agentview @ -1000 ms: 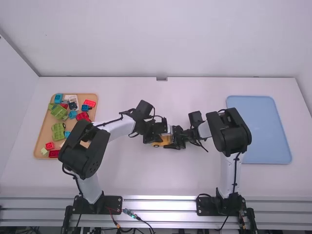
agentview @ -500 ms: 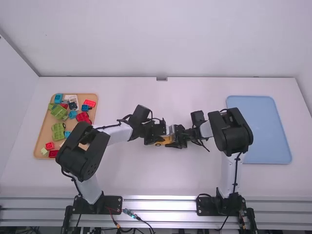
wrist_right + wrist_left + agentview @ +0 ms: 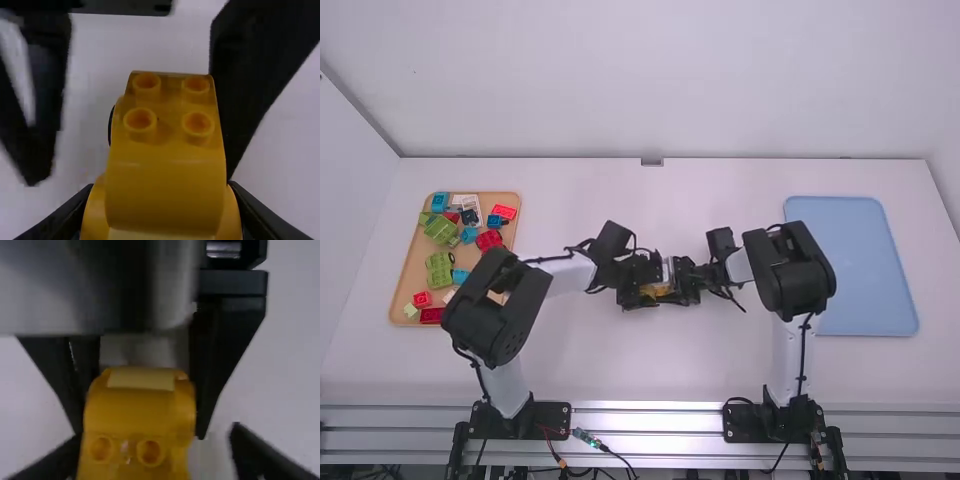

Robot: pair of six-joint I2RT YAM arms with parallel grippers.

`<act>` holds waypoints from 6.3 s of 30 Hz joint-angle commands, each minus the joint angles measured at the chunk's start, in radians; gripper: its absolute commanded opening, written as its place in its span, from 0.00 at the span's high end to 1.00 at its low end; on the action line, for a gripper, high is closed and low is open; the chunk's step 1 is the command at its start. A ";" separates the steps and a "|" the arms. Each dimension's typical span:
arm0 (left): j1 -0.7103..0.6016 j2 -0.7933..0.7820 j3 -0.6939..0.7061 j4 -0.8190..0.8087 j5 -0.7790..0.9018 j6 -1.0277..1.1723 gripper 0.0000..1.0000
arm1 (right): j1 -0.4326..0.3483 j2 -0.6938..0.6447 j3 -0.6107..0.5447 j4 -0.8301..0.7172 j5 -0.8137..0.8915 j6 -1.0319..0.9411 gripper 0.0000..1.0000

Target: Assemble lego blocks to make yellow taxi

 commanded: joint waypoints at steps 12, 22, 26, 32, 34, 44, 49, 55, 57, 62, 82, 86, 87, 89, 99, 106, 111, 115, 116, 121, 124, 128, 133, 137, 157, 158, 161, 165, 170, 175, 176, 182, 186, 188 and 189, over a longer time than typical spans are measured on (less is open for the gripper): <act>0.018 -0.040 0.011 -0.031 -0.038 -0.064 0.01 | 0.005 0.022 0.013 -0.003 0.067 -0.006 0.80; 0.216 -0.209 -0.061 -0.018 0.266 0.005 0.01 | 0.005 0.022 0.013 -0.002 0.067 -0.005 0.83; 0.289 -0.224 -0.089 0.031 0.369 -0.032 0.01 | 0.004 0.022 0.014 0.012 0.069 0.032 0.86; 0.396 -0.225 -0.177 0.267 0.279 -0.301 0.01 | -0.028 0.017 0.064 0.017 0.076 0.231 1.00; 0.409 -0.225 -0.209 0.350 0.196 -0.400 0.01 | -0.037 0.003 0.083 -0.003 0.075 0.279 1.00; 0.394 -0.225 -0.467 0.867 -0.005 -0.589 0.02 | -0.124 -0.237 0.149 -0.055 0.319 0.666 1.00; 0.395 -0.225 -0.527 0.999 -0.126 -0.745 0.01 | -0.195 -0.386 0.148 -0.115 0.565 0.823 1.00; 0.393 -0.225 -0.367 0.603 -0.164 -0.734 0.01 | -0.300 -0.502 0.121 -0.174 0.795 0.911 1.00; 0.385 -0.224 -0.288 0.450 -0.162 -0.703 0.01 | -0.337 -0.533 0.081 -0.145 0.819 0.907 1.00; 0.381 -0.225 -0.204 0.380 -0.119 -0.695 0.01 | -0.445 -0.614 -0.118 0.090 0.880 0.954 1.00; 0.380 -0.225 -0.241 0.500 -0.089 -0.722 0.01 | -0.894 -0.590 -0.295 0.219 0.718 0.832 1.00; 0.380 -0.225 -0.241 0.496 -0.089 -0.722 0.01 | -0.911 -0.476 -0.291 0.285 0.718 0.855 1.00; 0.380 -0.225 -0.241 0.494 -0.089 -0.721 0.01 | -0.911 -0.463 -0.289 0.291 0.718 0.856 1.00; 0.380 -0.225 -0.241 0.493 -0.081 -0.721 0.01 | -0.905 -0.421 -0.278 0.309 0.721 0.854 1.00; 0.380 -0.225 -0.241 0.484 -0.059 -0.722 0.01 | -0.898 -0.277 -0.227 0.315 0.722 0.855 0.98; 0.380 -0.225 -0.241 0.481 -0.065 -0.721 0.01 | -0.898 -0.283 -0.231 0.302 0.721 0.859 0.00; 0.380 -0.225 -0.239 0.486 -0.121 -0.722 0.01 | -0.883 -0.368 -0.232 0.236 0.722 0.859 0.01; 0.381 -0.225 -0.239 0.497 -0.165 -0.726 0.01 | -0.855 -0.476 -0.234 0.172 0.722 0.859 0.01; 0.381 -0.226 -0.239 0.499 -0.174 -0.739 0.01 | -0.843 -0.510 -0.239 0.159 0.721 0.859 0.01; 0.381 -0.234 -0.240 0.521 -0.237 -0.814 0.01 | -0.775 -0.658 -0.284 0.171 0.739 0.913 0.01; 0.381 -0.250 -0.240 0.523 -0.252 -0.813 0.01 | -0.725 -0.755 -0.308 0.158 0.756 0.935 0.01; 0.381 -0.285 -0.240 0.509 -0.261 -0.808 0.01 | -0.651 -0.859 -0.336 0.159 0.756 0.964 0.01; 0.381 -0.353 -0.252 0.448 -0.380 -0.819 0.01 | -0.536 -0.961 -0.384 0.163 0.755 0.961 0.01; 0.381 -0.422 -0.316 0.488 -0.382 -0.819 0.01 | -0.451 -1.001 -0.442 0.227 0.794 0.956 0.01; 0.459 -0.699 -0.601 0.299 -0.599 -0.868 0.25 | -0.263 -1.263 -0.732 0.028 1.109 1.212 0.27; 0.459 -0.726 -0.627 0.273 -0.599 -0.868 0.27 | -0.263 -1.291 -0.760 -0.001 1.114 1.222 0.29; 0.459 -0.787 -0.688 0.212 -0.599 -0.868 0.34 | -0.263 -1.357 -0.826 -0.067 1.114 1.222 0.36; 0.459 -0.877 -0.778 0.122 -0.599 -0.868 0.43 | -0.263 -1.452 -0.870 -0.161 1.114 1.222 0.45; 0.459 -0.990 -0.892 0.024 -0.599 -0.868 0.54 | -0.263 -1.567 -0.870 -0.216 1.114 1.222 0.57; 0.459 -1.112 -0.894 0.024 -0.599 -0.868 0.66 | -0.263 -1.684 -0.870 -0.216 1.114 1.222 0.69; 0.459 -1.125 -0.894 0.024 -0.599 -0.868 0.67 | -0.263 -1.696 -0.870 -0.216 1.114 1.222 0.70; 0.459 -1.266 -0.894 0.024 -0.599 -0.868 0.81 | -0.263 -1.824 -0.870 -0.216 1.114 1.222 0.83; 0.459 -1.346 -0.894 0.024 -0.599 -0.868 0.89 | -0.263 -1.892 -0.870 -0.216 1.114 1.222 0.89; 0.459 -1.394 -0.894 0.024 -0.599 -0.868 0.94 | -0.263 -1.932 -0.870 -0.216 1.114 1.222 0.93; 0.459 -1.415 -0.894 0.024 -0.599 -0.868 0.96 | -0.263 -1.949 -0.870 -0.216 1.114 1.222 0.95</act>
